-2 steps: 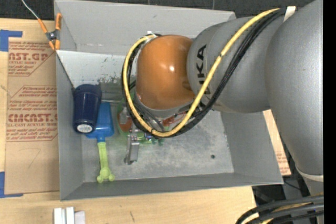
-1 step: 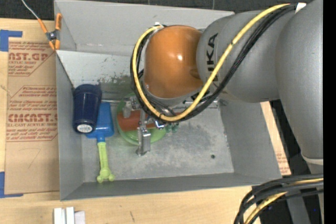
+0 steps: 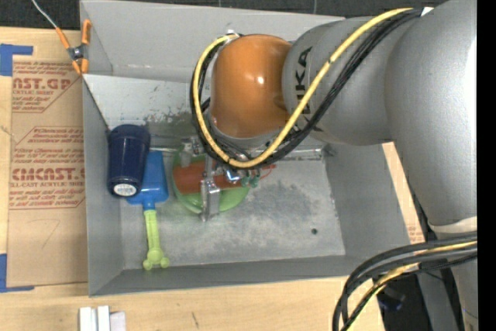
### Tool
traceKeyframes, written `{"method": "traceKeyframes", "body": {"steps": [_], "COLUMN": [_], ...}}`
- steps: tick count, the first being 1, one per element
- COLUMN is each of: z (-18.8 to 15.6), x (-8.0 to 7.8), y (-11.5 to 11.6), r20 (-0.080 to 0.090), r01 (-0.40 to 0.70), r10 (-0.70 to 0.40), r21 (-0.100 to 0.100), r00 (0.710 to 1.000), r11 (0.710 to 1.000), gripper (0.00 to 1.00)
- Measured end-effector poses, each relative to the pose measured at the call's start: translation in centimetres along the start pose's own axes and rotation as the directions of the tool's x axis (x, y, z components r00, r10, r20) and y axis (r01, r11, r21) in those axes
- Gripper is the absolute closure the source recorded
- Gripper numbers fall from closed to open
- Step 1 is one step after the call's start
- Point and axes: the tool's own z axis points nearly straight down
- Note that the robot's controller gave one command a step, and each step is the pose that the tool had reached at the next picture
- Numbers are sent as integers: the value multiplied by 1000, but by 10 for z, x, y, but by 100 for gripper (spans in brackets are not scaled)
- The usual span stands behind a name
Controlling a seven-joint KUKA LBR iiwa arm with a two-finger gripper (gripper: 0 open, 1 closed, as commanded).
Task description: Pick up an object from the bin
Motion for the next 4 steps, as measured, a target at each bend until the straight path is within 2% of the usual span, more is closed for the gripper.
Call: {"method": "traceKeyframes", "body": {"steps": [1, 2, 3, 4], "z": [19, 61, 61, -21], "x": [-7, -18, -18, -5], "y": [-29, -51, -51, -52], "r20": [-3, 17, 17, 9], "r01": [-54, 427, 426, 427], "r10": [54, -427, -426, -427], "r21": [0, 7, 7, 2], "r00": [999, 904, 904, 904], "r11": [999, 904, 905, 904], "gripper": [0, 100, 100, 100]}}
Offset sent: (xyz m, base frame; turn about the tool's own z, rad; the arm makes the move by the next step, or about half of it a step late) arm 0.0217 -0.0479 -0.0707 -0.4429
